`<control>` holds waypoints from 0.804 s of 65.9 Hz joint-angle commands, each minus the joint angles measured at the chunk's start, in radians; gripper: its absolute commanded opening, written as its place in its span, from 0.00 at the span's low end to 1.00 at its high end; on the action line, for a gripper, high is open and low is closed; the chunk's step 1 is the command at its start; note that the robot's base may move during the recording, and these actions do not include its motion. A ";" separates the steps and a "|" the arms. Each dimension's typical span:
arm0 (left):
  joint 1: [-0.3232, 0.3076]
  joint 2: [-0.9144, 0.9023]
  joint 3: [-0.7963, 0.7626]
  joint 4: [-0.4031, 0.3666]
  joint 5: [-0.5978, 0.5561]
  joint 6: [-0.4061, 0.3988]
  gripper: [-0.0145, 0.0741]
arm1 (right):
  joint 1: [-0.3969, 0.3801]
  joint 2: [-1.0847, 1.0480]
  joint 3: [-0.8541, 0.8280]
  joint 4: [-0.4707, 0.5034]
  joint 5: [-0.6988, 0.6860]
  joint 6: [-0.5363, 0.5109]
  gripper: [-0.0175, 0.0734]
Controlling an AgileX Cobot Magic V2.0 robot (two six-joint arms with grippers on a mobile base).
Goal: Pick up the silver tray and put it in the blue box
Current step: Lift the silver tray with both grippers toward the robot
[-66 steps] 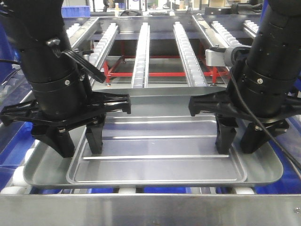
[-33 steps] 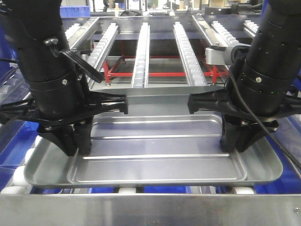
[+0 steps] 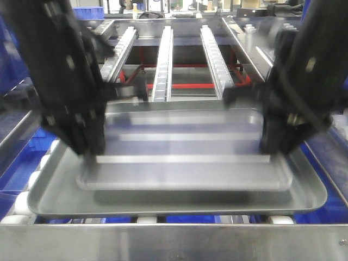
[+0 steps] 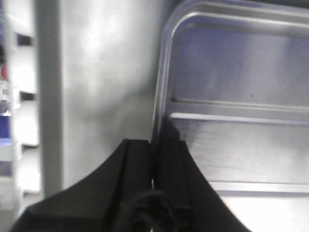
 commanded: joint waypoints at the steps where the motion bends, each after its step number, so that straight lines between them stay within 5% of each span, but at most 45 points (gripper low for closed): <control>1: -0.019 -0.088 -0.033 0.003 0.011 -0.010 0.05 | 0.007 -0.093 -0.031 -0.009 0.022 0.017 0.25; 26: -0.140 -0.226 0.068 0.055 0.061 -0.118 0.05 | 0.140 -0.255 0.083 -0.037 0.053 0.199 0.25; 53: -0.396 -0.436 0.265 0.189 0.149 -0.424 0.05 | 0.414 -0.399 0.172 -0.284 0.198 0.573 0.26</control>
